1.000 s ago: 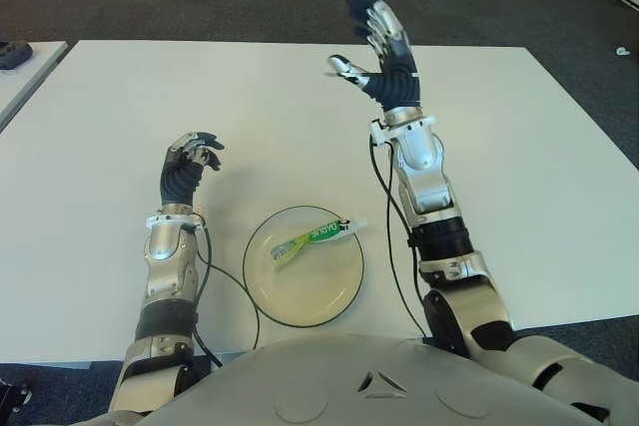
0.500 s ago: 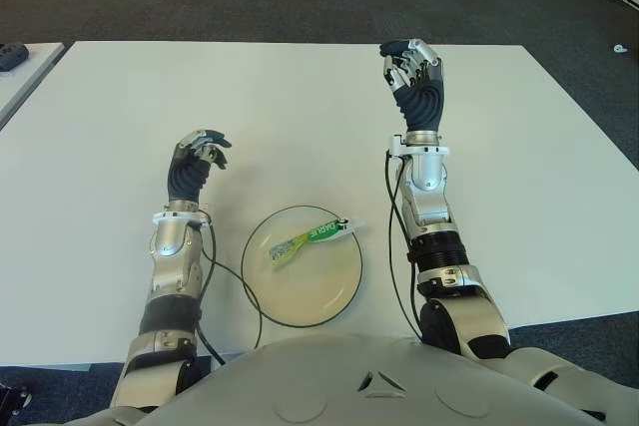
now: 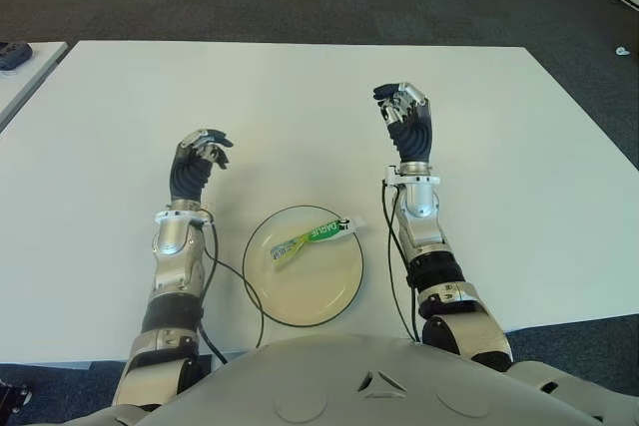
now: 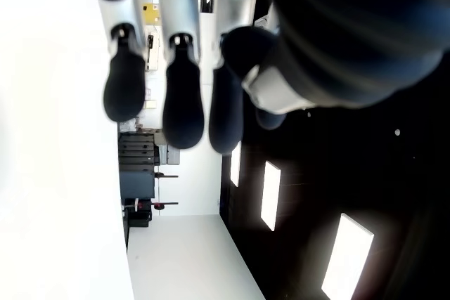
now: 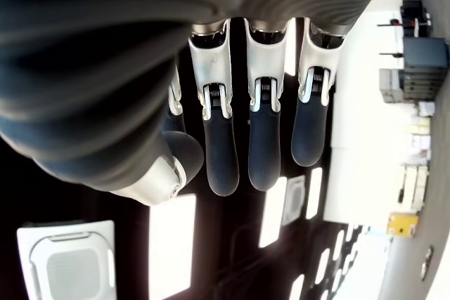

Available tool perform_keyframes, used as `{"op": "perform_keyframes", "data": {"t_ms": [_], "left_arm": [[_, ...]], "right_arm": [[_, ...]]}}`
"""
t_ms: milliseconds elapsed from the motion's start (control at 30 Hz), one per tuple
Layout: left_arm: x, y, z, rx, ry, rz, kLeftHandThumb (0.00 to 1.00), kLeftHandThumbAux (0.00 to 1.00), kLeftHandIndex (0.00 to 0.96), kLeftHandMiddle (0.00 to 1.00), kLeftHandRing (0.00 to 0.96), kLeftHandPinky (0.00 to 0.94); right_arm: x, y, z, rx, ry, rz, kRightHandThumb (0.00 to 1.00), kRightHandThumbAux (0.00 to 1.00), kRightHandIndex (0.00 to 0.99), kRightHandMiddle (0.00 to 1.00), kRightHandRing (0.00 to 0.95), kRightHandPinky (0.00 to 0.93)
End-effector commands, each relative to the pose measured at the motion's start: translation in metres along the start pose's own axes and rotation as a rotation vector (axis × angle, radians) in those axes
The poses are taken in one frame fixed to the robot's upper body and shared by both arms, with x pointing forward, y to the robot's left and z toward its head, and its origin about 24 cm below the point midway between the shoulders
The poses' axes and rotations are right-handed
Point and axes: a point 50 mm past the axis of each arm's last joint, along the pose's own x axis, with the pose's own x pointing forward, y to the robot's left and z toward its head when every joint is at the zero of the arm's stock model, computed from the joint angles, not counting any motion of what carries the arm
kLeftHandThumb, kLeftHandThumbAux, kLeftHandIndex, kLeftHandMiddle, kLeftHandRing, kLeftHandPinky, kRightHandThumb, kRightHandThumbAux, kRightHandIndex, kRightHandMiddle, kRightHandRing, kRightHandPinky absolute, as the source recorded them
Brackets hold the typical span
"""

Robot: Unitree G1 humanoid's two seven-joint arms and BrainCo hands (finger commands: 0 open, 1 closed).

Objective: Put the toothpaste on the table into the plate.

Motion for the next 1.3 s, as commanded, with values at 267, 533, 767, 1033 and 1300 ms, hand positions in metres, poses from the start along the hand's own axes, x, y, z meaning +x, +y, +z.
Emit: {"op": "perform_keyframes", "data": {"t_ms": [267,533,767,1033,1300], "left_arm": [[-0.002,-0.002,-0.003,0.002,0.0,0.021,0.837,0.672,0.424,0.516,0.674,0.675],[-0.005,0.0,-0.007,0.013,0.019,0.036,0.838,0.672,0.421,0.516,0.669,0.659],[-0.007,0.002,-0.01,0.014,0.03,0.038,0.838,0.672,0.422,0.516,0.666,0.659],[-0.008,0.003,-0.013,0.02,0.039,0.039,0.839,0.671,0.425,0.515,0.669,0.669],[-0.01,0.006,-0.016,0.057,0.051,0.041,0.838,0.673,0.422,0.517,0.671,0.673]], "right_arm": [[-0.022,-0.004,-0.021,0.011,0.146,0.041,0.686,0.733,0.424,0.427,0.387,0.351],[-0.039,-0.006,-0.037,0.017,0.261,0.041,0.693,0.731,0.425,0.417,0.371,0.345],[-0.047,-0.004,-0.04,0.028,0.322,0.051,0.695,0.73,0.426,0.419,0.366,0.343],[-0.057,-0.003,-0.044,0.017,0.4,0.045,0.689,0.734,0.421,0.412,0.358,0.339],[-0.069,-0.004,-0.05,0.02,0.463,0.02,0.686,0.737,0.416,0.395,0.36,0.367]]}}
